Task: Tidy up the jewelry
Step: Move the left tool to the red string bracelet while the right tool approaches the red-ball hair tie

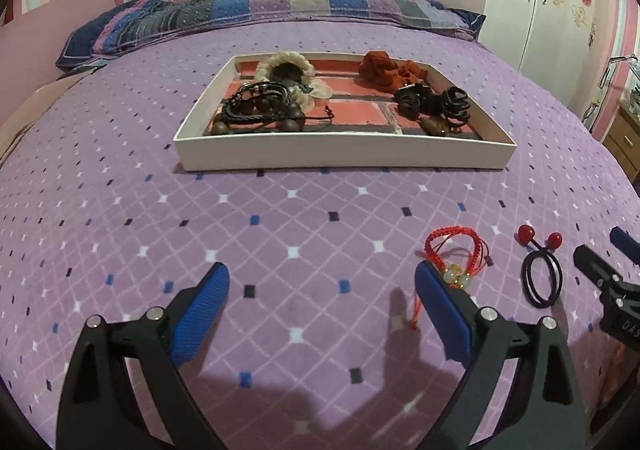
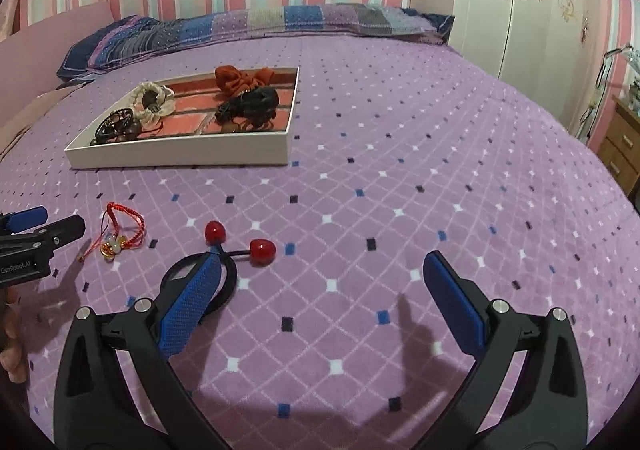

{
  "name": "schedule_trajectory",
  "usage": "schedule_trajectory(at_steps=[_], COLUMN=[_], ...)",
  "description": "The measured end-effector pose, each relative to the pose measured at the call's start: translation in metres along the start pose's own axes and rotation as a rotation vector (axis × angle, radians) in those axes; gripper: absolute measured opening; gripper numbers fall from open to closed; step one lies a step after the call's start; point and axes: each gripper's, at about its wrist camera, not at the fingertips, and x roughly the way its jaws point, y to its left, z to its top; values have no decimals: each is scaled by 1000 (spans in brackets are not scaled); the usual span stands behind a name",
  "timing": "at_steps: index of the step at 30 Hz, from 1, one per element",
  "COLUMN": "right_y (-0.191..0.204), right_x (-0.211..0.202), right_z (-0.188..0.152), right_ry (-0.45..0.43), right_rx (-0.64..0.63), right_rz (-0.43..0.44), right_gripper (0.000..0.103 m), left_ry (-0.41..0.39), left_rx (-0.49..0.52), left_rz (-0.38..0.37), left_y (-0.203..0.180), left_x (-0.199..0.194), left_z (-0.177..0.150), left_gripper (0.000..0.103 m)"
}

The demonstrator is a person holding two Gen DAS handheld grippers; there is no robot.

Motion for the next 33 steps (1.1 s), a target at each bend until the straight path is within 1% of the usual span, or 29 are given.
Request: schedule_trajectory(at_steps=[9, 13, 15, 20, 25, 33], right_y=[4, 4, 4, 4, 7, 12], right_x=[7, 9, 9, 12, 12, 16], right_z=[-2, -4, -4, -4, -4, -5], right_ry=[19, 26, 28, 35, 37, 48], right_rx=[-18, -17, -17, -16, -29, -55], right_rz=[-2, -2, -2, 1, -4, -14], right_gripper=[98, 98, 98, 98, 98, 98], left_ry=[-7, 0, 19, 35, 74, 58], left_rx=[9, -6, -3, 29, 17, 44], left_rz=[-22, -53, -75, -58, -57, -30], left_y=[-6, -11, -17, -25, -21, -25], left_x=[-5, -4, 1, 10, 25, 31], left_z=[1, 6, 9, 10, 14, 19], left_gripper=[92, 92, 92, 92, 92, 92])
